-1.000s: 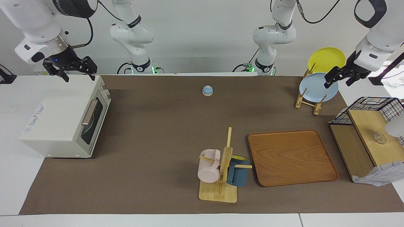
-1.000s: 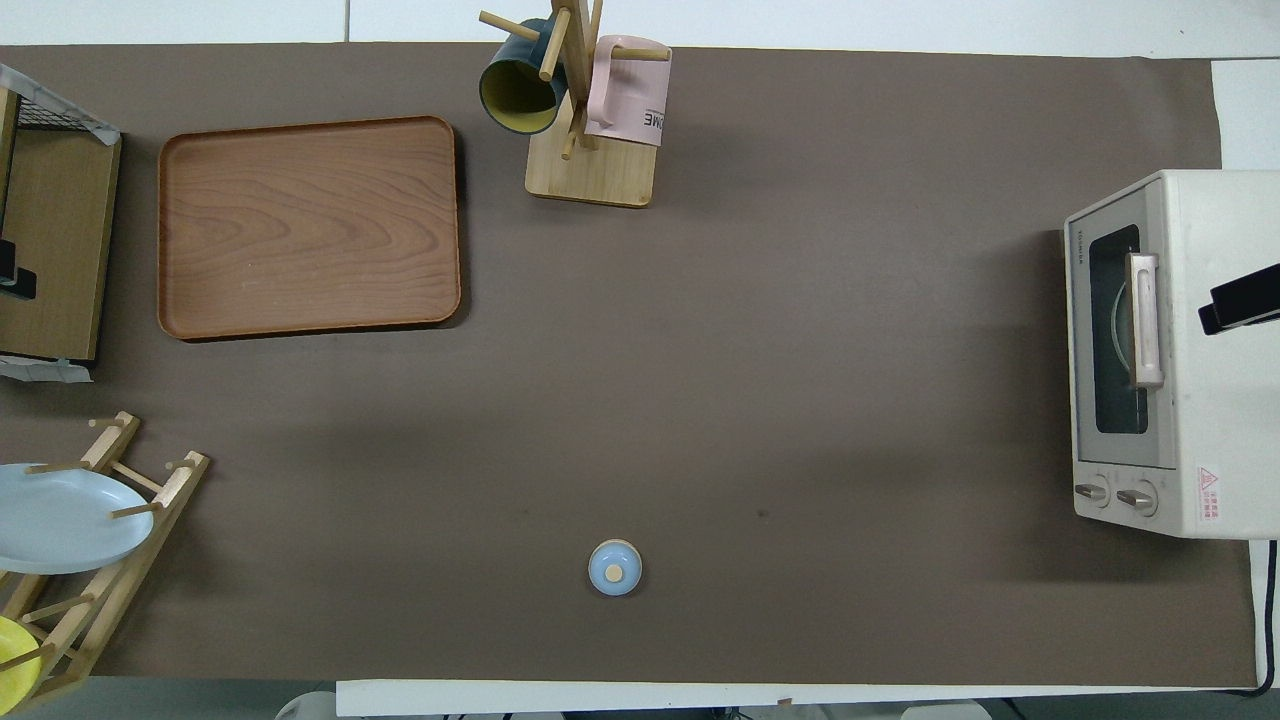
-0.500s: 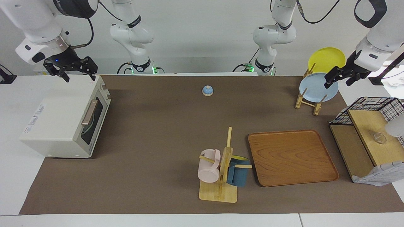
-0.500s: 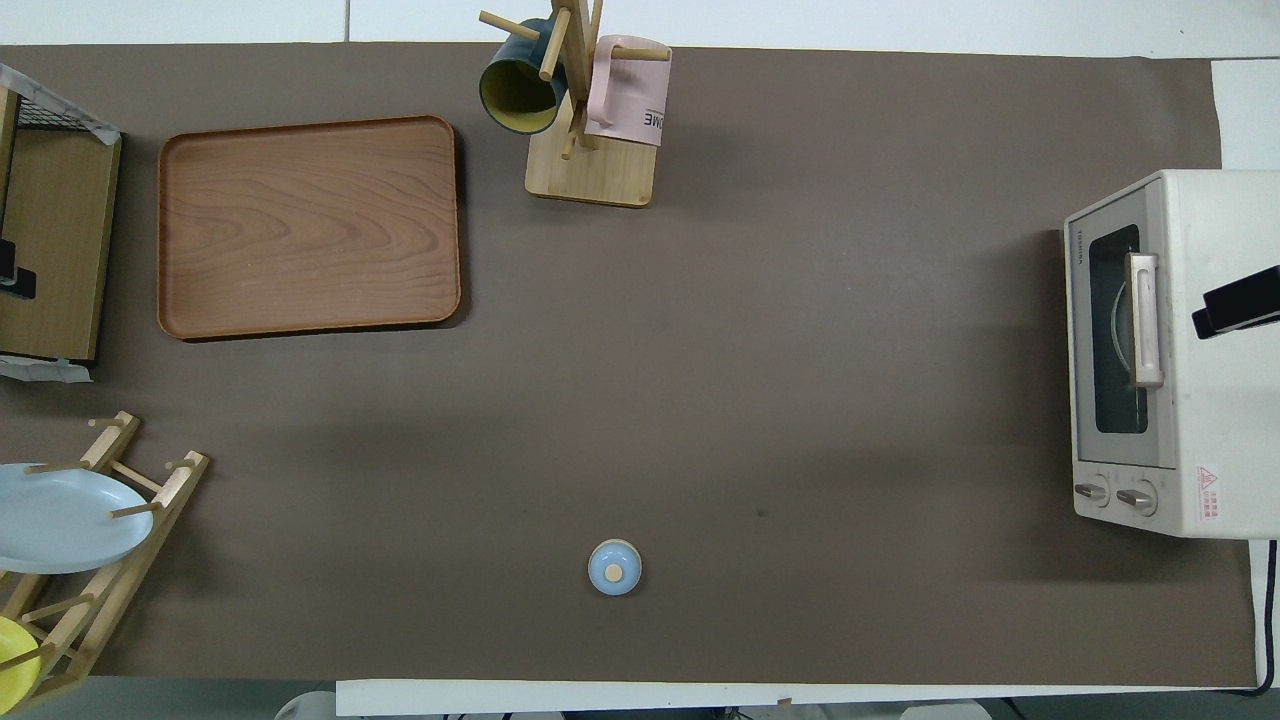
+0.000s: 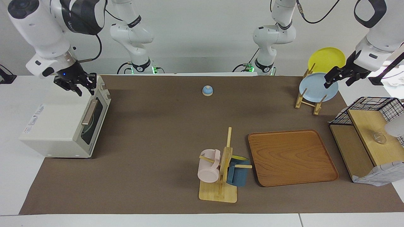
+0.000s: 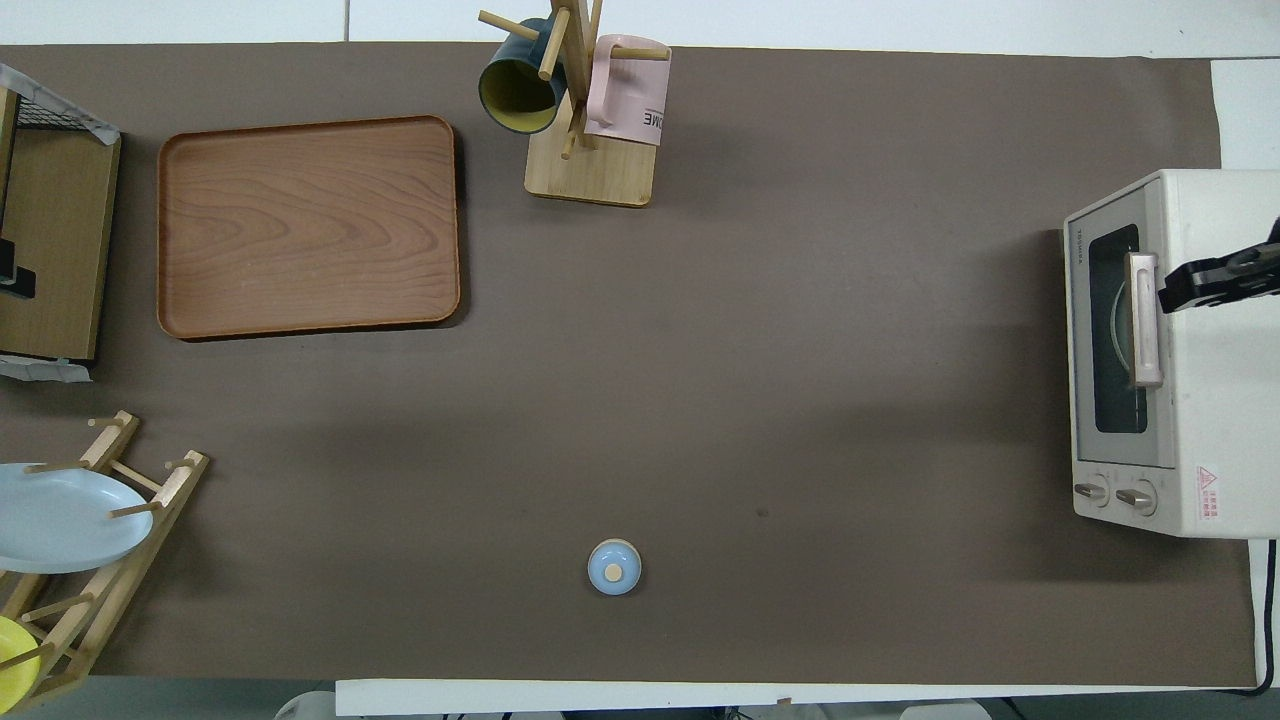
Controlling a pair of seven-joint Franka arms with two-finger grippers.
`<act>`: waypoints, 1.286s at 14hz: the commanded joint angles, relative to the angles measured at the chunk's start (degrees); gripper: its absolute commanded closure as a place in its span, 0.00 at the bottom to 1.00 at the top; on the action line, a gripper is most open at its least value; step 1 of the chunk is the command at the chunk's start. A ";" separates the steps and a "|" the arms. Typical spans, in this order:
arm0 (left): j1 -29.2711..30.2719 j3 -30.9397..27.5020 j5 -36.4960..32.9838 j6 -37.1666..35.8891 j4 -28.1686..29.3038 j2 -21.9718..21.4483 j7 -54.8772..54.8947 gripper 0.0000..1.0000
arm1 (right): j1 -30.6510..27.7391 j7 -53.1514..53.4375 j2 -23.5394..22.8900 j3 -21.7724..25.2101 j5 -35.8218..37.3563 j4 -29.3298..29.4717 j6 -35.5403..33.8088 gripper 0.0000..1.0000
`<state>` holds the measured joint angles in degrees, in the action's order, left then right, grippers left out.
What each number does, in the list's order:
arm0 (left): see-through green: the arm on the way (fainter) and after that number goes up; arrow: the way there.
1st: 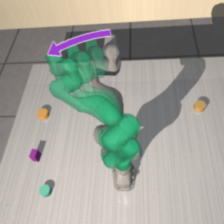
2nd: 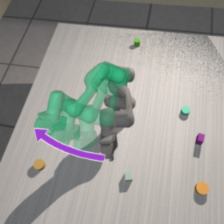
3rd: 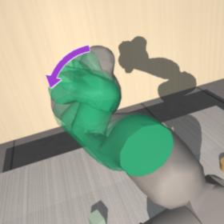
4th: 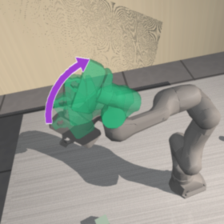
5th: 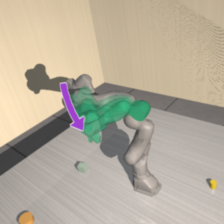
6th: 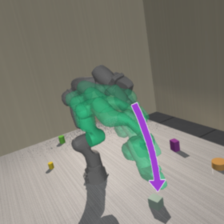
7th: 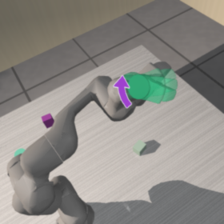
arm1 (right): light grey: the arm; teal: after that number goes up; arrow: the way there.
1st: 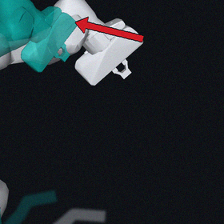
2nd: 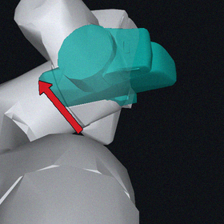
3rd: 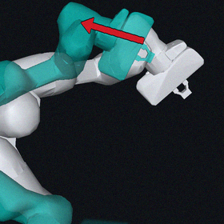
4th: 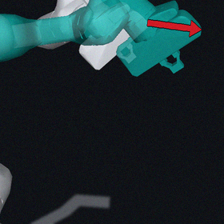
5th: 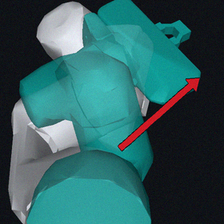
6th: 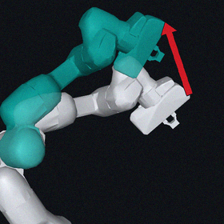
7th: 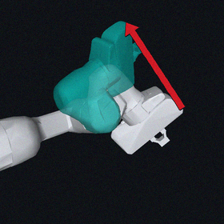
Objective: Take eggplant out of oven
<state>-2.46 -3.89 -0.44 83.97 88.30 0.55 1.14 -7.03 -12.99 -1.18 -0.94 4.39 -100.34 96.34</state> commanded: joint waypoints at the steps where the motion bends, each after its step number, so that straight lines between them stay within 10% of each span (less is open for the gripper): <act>1: 0.36 0.11 0.52 0.14 1.61 -1.52 -0.61 0.00 | 0.09 -0.98 -2.95 -0.29 4.29 -0.99 2.88 1.00; 18: 0.36 0.11 0.52 0.14 1.61 -1.43 -0.61 0.00 | 10.11 9.73 -18.86 -0.64 4.75 -6.79 23.36 1.00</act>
<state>-2.46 -3.89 -0.44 83.97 88.30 0.55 1.14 3.62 -4.26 -20.90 -2.39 7.84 -106.85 118.12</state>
